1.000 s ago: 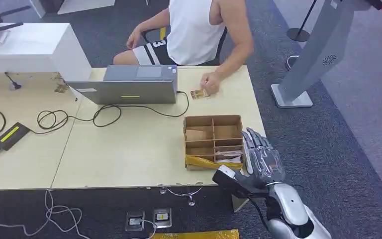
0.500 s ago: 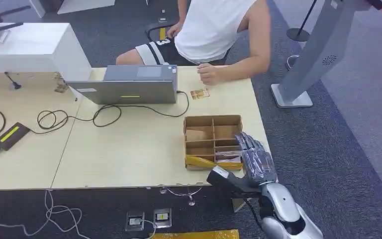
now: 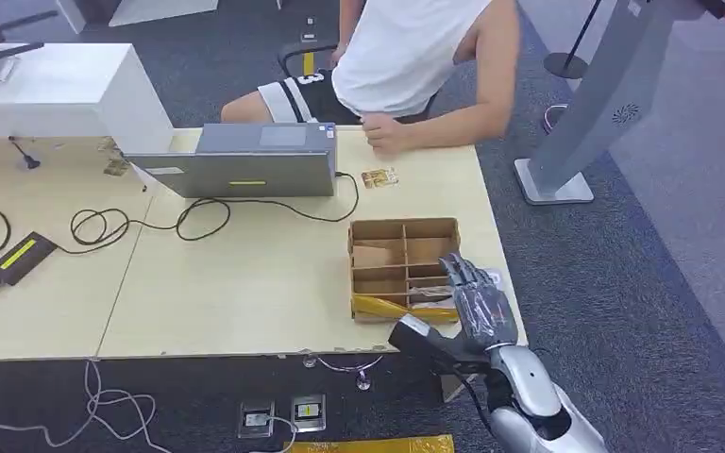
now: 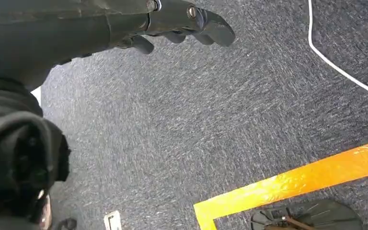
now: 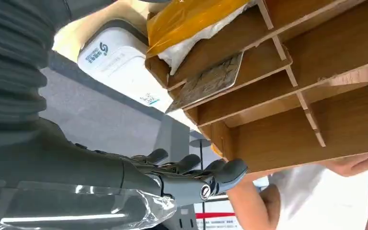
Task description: Pass the card to the sensor for recognition and then transmit it.
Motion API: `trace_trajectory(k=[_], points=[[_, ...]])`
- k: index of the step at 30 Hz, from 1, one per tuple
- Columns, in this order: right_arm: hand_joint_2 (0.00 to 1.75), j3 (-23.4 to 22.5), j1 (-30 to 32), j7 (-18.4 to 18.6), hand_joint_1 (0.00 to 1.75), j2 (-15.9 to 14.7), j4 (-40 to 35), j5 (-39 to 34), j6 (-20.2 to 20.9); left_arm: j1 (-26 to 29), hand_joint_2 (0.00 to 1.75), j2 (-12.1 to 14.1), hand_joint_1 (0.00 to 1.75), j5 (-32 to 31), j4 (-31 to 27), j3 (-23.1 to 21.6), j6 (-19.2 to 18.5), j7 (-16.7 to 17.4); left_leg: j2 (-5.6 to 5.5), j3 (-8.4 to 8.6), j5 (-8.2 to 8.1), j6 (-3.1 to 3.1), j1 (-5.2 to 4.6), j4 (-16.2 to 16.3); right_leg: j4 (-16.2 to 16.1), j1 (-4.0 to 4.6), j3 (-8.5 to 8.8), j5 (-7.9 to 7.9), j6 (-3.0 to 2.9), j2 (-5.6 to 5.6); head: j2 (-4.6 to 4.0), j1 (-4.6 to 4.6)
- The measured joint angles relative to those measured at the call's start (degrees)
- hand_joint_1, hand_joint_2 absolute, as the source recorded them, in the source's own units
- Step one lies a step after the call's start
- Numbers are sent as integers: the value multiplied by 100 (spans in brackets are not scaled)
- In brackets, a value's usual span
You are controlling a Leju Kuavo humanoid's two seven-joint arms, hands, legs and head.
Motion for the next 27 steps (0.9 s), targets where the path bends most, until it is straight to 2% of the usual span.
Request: trace_trajectory(k=[27], points=[[175, 236, -400, -151, 0, 258, 800, -146, -175, 10, 0, -2, 0, -24, -2, 0, 11, 15, -1, -1, 0, 0, 0, 0, 0, 0, 0, 0, 0, -1, 0, 0]])
